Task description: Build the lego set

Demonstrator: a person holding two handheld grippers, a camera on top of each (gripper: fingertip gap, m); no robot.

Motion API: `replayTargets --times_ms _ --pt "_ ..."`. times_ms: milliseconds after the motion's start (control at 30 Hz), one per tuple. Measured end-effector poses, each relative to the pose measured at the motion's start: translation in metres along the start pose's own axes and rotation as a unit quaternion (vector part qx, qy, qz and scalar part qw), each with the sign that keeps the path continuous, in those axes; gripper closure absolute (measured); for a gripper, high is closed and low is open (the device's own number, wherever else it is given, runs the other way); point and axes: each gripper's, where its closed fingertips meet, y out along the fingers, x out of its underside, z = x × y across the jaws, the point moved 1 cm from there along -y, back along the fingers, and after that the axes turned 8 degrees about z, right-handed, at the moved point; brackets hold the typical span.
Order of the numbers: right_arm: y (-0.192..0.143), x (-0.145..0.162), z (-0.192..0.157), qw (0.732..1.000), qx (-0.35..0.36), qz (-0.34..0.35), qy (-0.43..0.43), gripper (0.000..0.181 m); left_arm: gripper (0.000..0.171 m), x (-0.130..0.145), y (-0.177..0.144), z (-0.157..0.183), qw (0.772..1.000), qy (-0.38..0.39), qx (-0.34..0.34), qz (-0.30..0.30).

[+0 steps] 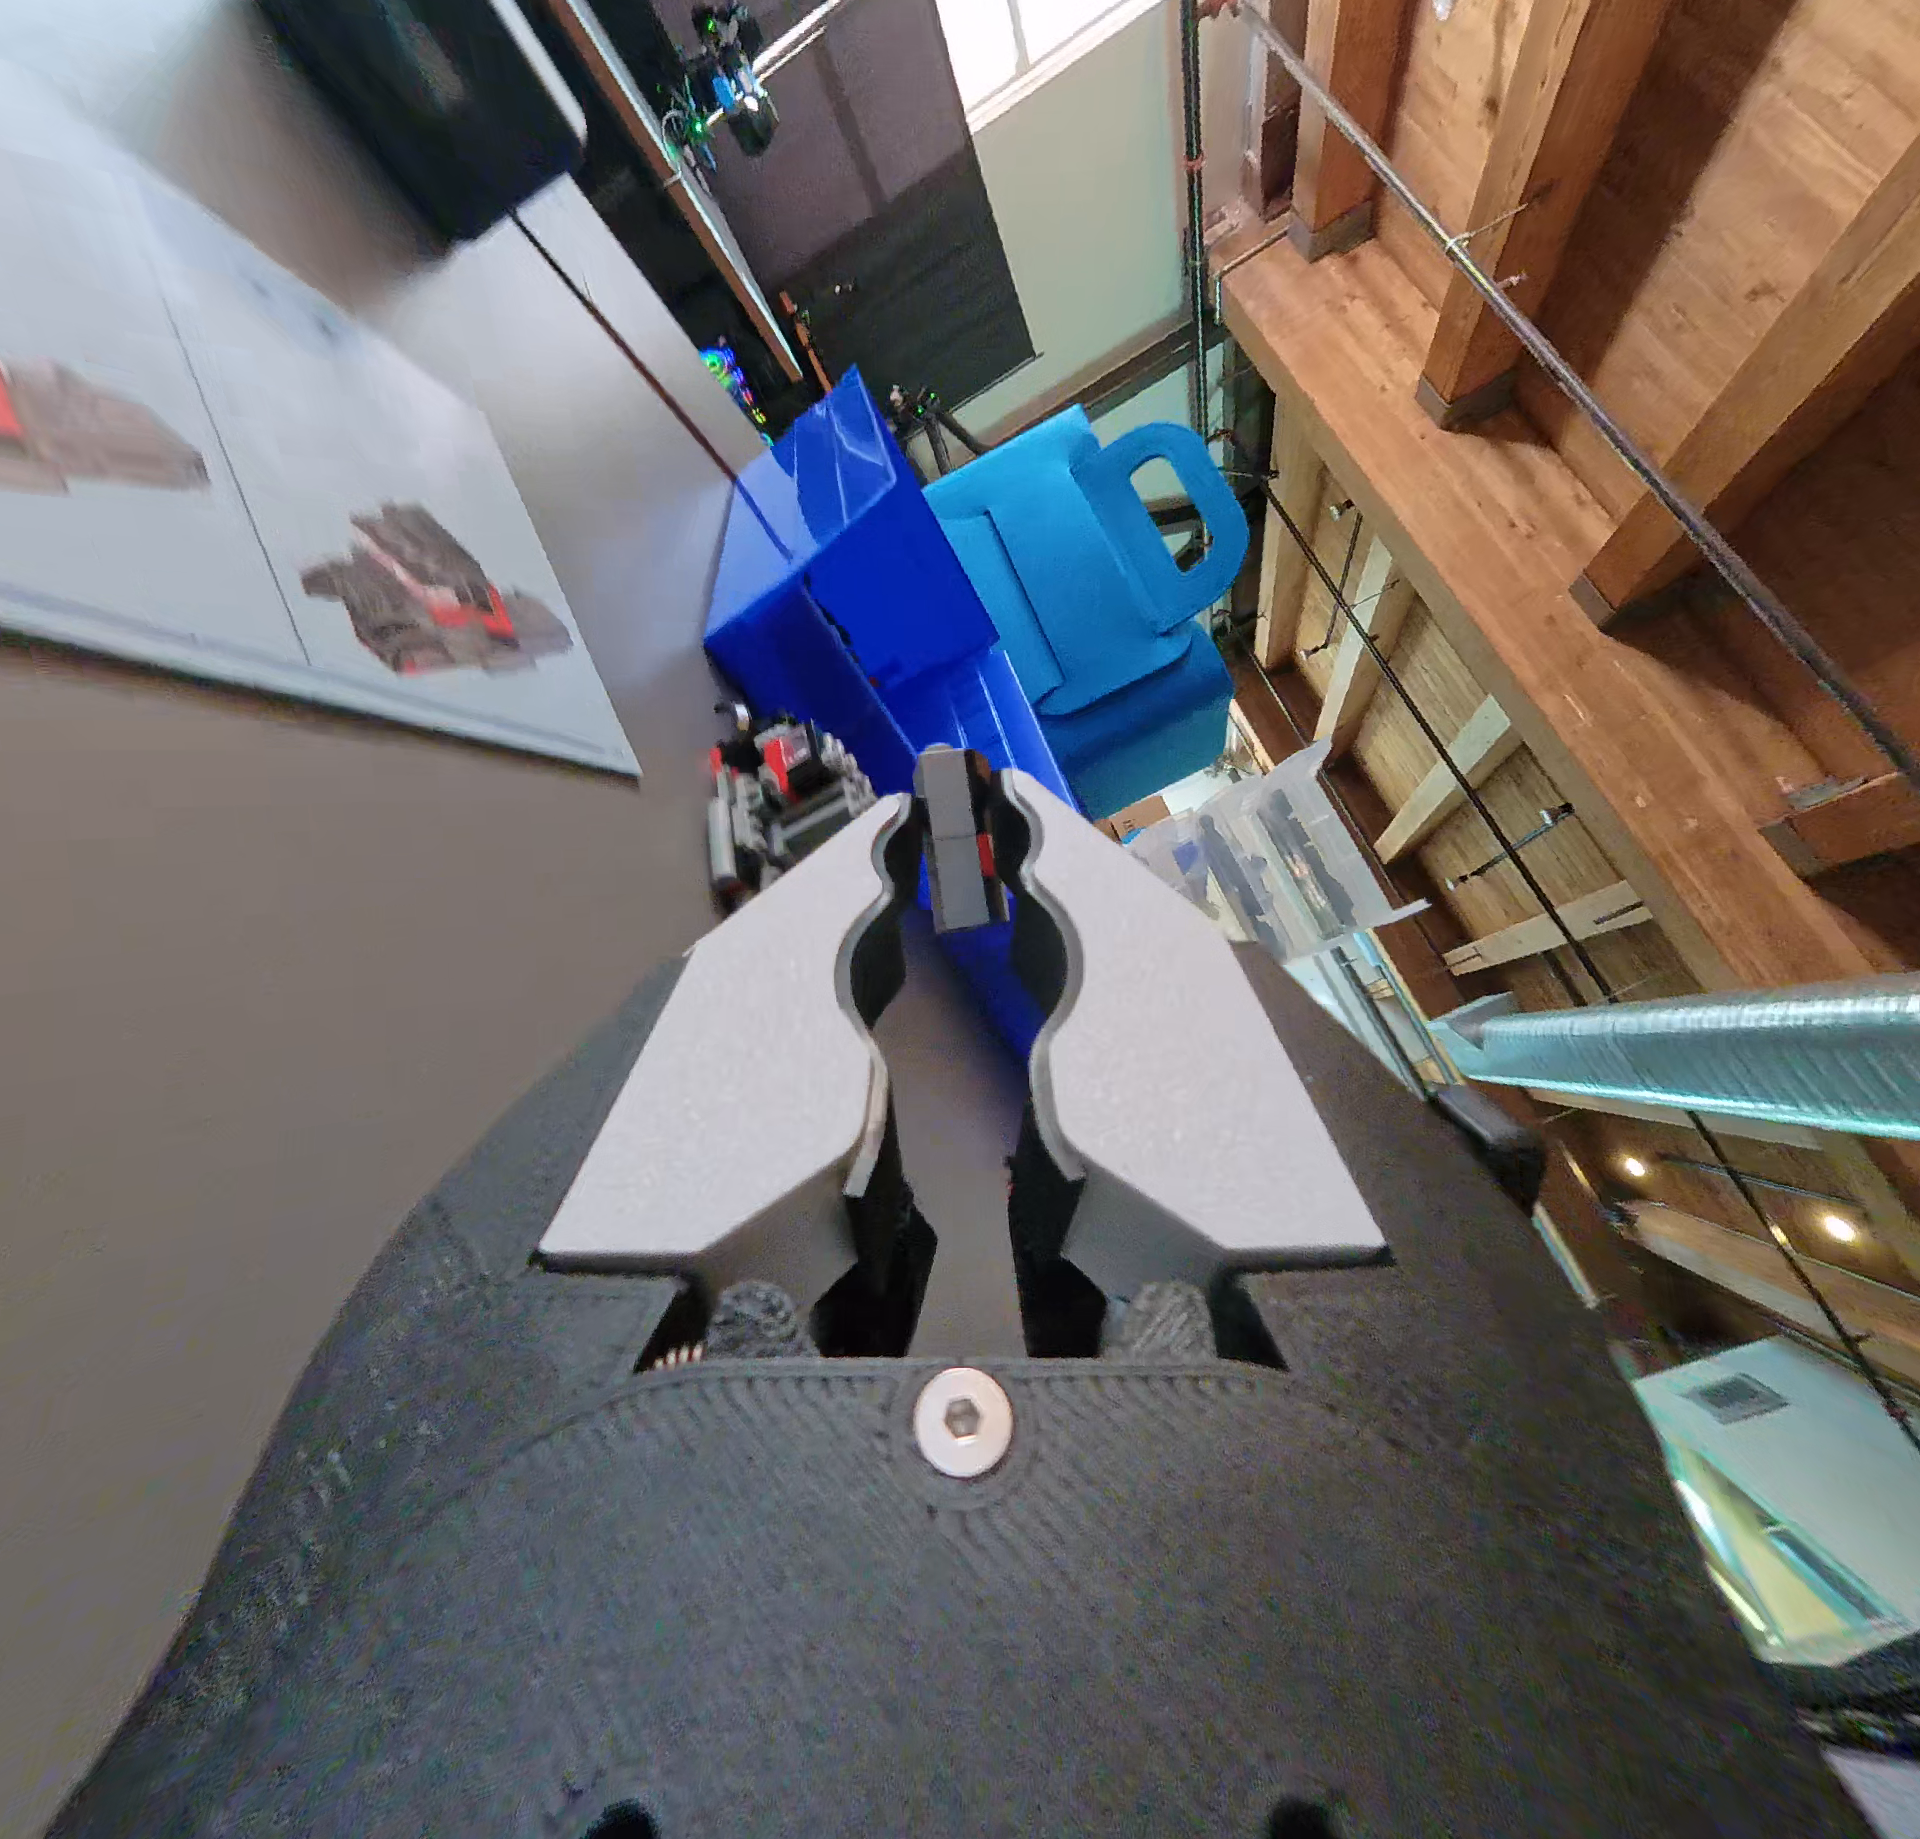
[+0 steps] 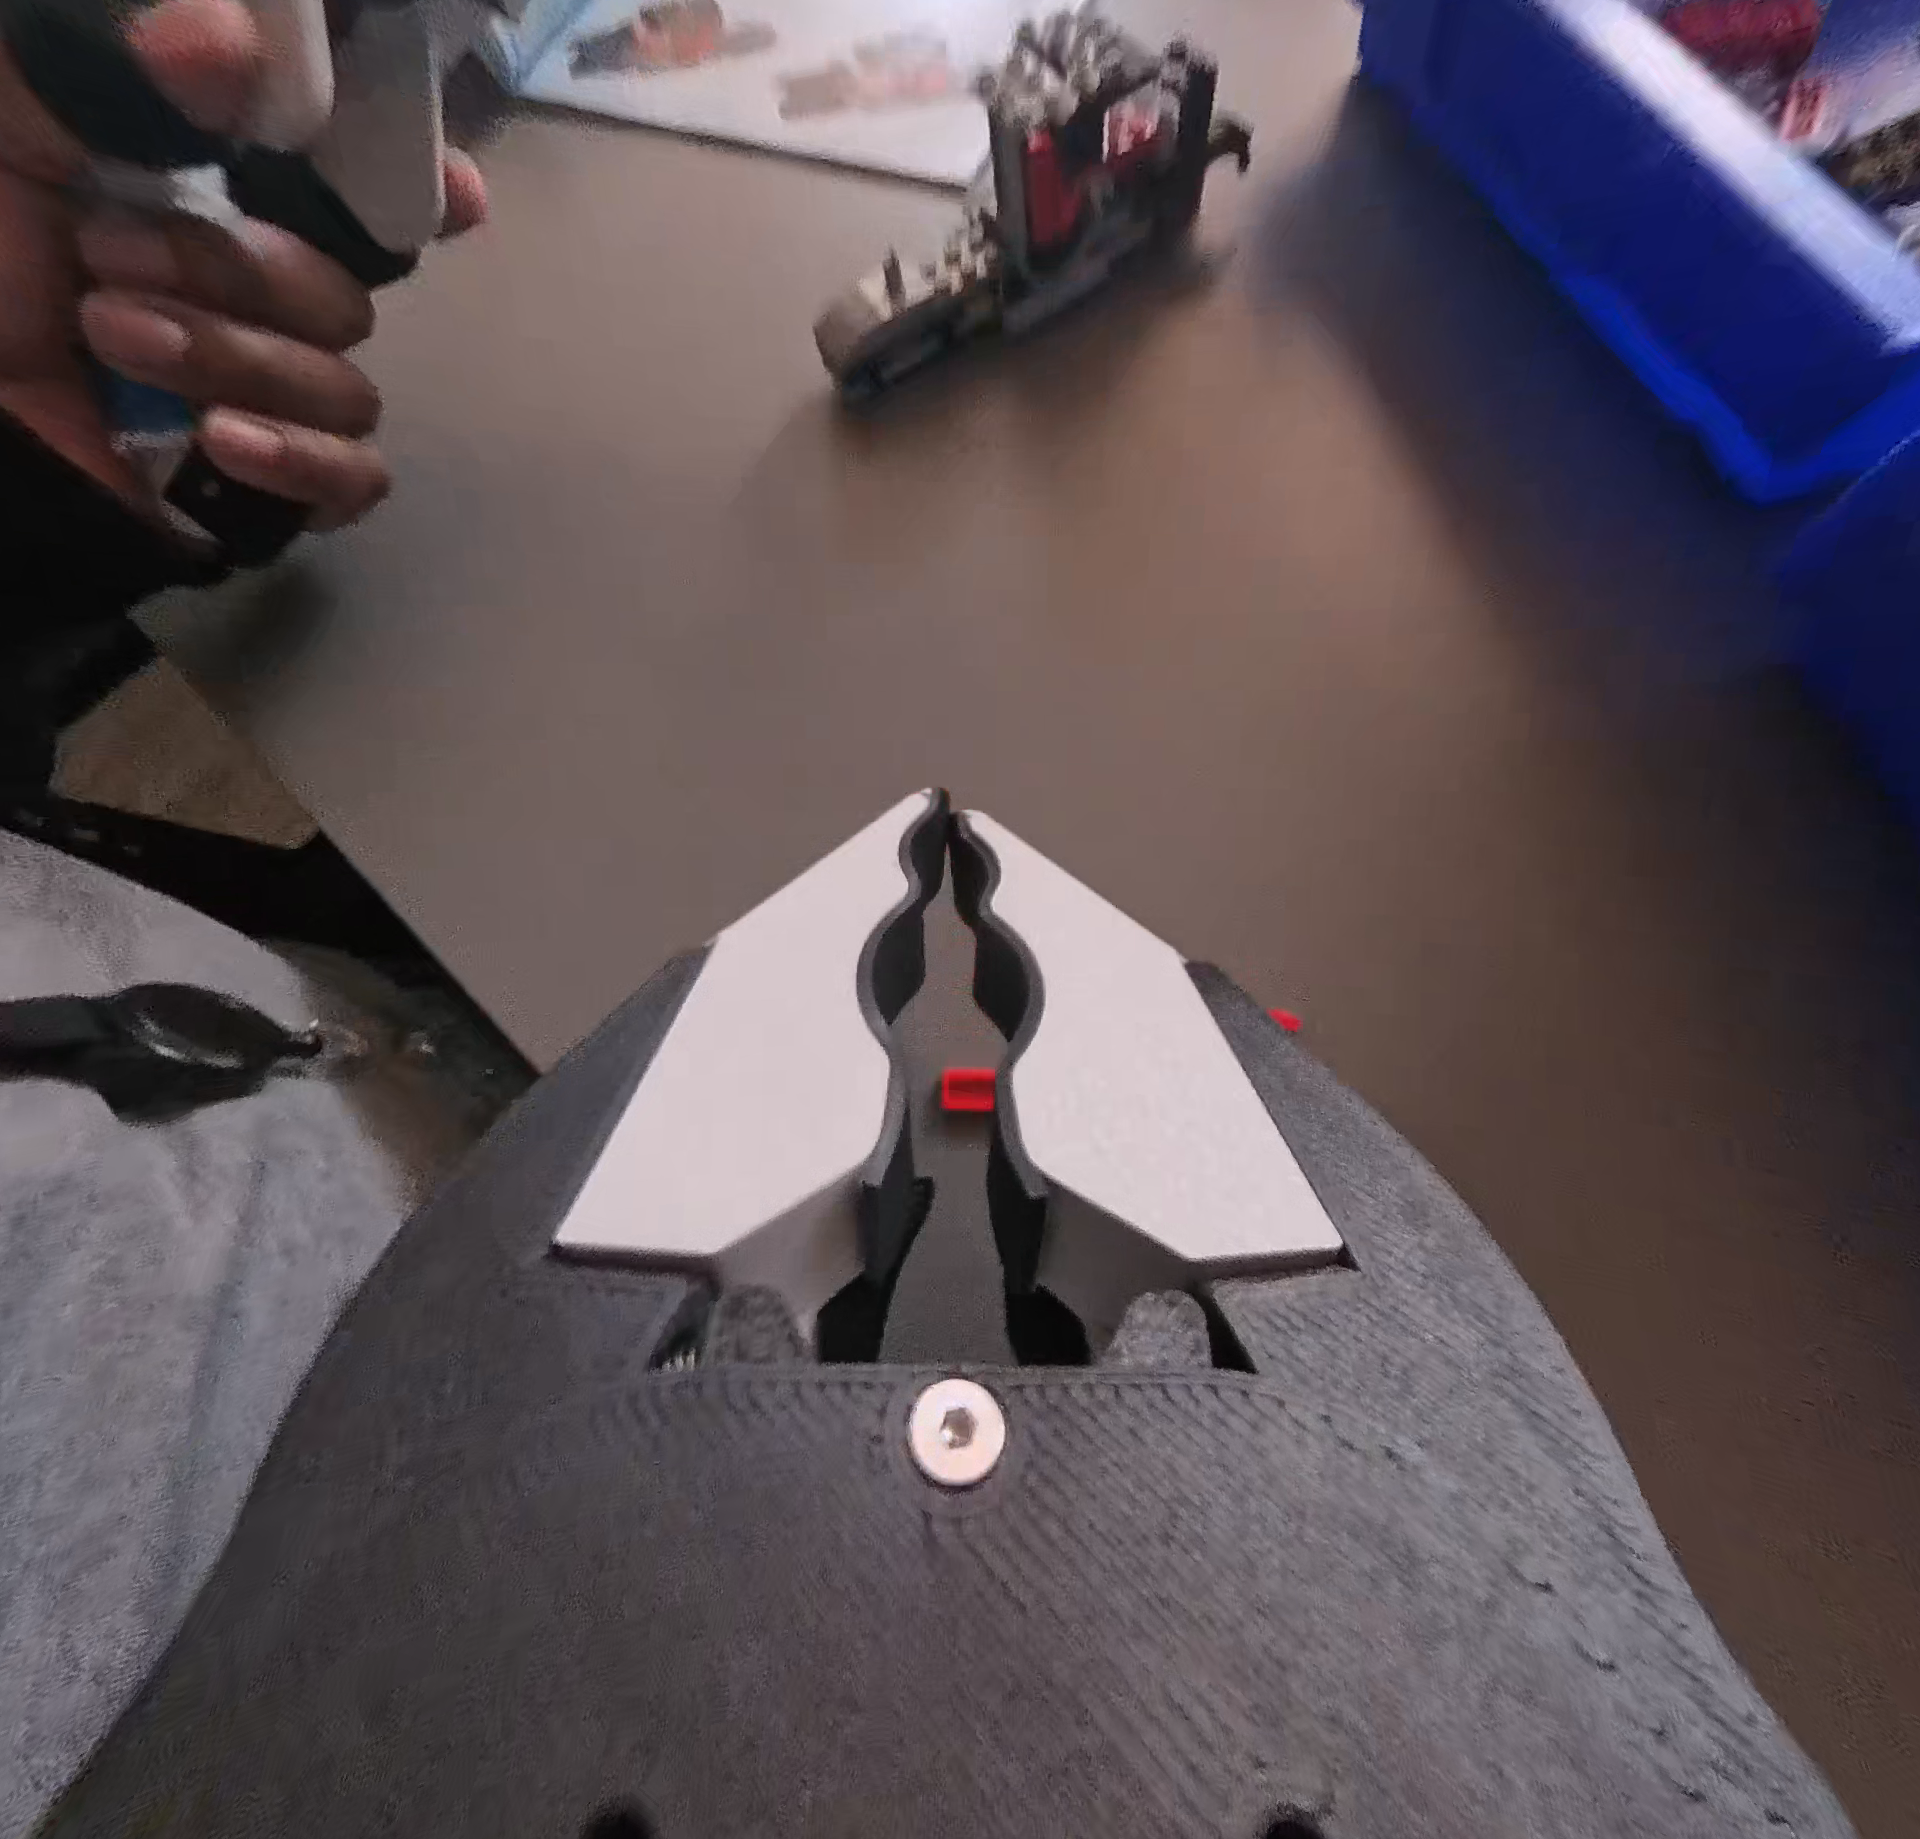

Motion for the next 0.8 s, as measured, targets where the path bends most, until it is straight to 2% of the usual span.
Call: replayTargets --times_ms 100,167,233,400,433,533,700,800 --pt "-0.011 -0.006 0.005 1.0 0.005 0.007 -0.017 0.17 0.158 -0.009 -0.001 -0.004 1.0 0.008 0.007 -0.007" --pt "-0.025 0.008 0.005 1.0 -0.01 -0.018 -0.01 0.155 0.158 -0.011 -0.007 -0.008 1.0 0.002 0.009 -0.004" --pt "-0.036 0.024 0.007 0.999 -0.008 -0.039 0.001 0.149 0.158 -0.014 -0.011 -0.006 1.0 -0.012 0.024 0.005" --pt "-0.028 0.046 0.002 0.997 0.019 -0.073 -0.032 0.149 0.157 -0.013 -0.013 -0.003 0.999 -0.012 0.035 0.004" --pt "-0.025 0.051 0.003 0.995 0.031 -0.084 -0.045 0.153 0.158 -0.012 -0.014 -0.003 0.999 -0.015 0.036 0.002" --pt "-0.02 0.047 0.006 0.994 0.053 -0.07 -0.058 0.181 0.158 -0.013 -0.016 -0.003 0.999 -0.024 0.036 0.0" --pt "-0.007 0.032 0.003 0.996 0.047 -0.041 -0.068 0.181 0.158 -0.015 -0.017 -0.006 0.999 -0.03 0.033 -0.007" --pt "-0.018 0.02 0.0 0.997 0.031 -0.014 -0.069 0.167 0.157 -0.018 -0.018 -0.005 0.999 -0.02 0.042 -0.015"
